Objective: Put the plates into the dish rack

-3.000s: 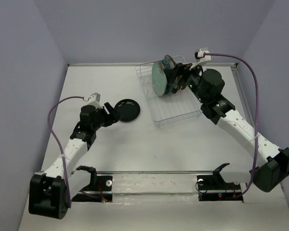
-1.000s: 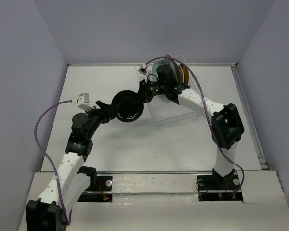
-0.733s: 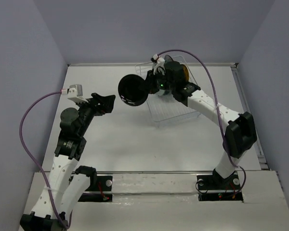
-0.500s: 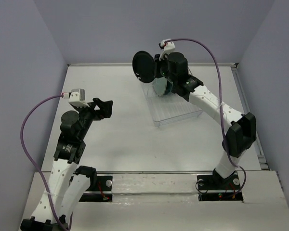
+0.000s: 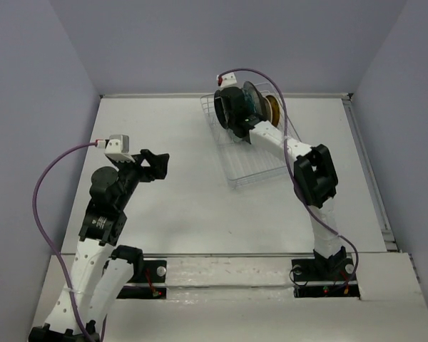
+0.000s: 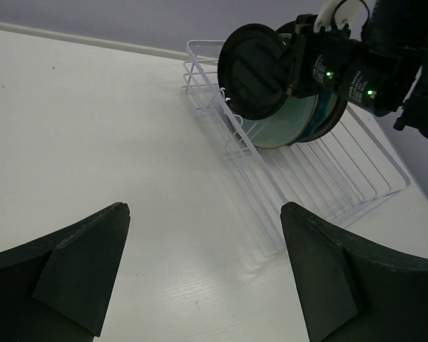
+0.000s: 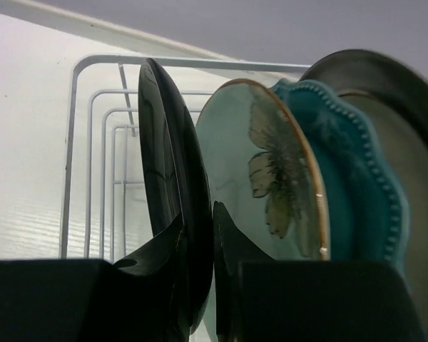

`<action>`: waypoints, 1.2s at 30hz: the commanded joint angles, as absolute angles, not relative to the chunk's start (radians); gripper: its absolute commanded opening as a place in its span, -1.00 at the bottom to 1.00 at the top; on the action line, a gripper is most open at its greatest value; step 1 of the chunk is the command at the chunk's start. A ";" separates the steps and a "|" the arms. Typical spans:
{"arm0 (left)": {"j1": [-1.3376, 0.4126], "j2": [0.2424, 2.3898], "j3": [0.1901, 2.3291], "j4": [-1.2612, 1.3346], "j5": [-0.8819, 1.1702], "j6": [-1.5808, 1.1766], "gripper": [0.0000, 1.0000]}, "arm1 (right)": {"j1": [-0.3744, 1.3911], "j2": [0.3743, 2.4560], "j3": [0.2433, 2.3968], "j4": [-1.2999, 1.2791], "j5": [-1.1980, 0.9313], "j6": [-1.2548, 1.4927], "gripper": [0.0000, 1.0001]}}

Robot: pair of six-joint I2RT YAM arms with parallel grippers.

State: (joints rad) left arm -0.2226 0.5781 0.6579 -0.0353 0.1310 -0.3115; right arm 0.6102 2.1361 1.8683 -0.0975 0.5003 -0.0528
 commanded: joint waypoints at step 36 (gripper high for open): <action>-0.236 0.482 0.672 0.054 0.172 -0.299 0.98 | 0.617 0.884 0.927 0.210 0.491 0.245 0.99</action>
State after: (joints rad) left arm -0.2344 0.5190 0.6579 -0.0353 0.1406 -0.2939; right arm 0.6167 0.9703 0.9905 0.1654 0.3828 0.2424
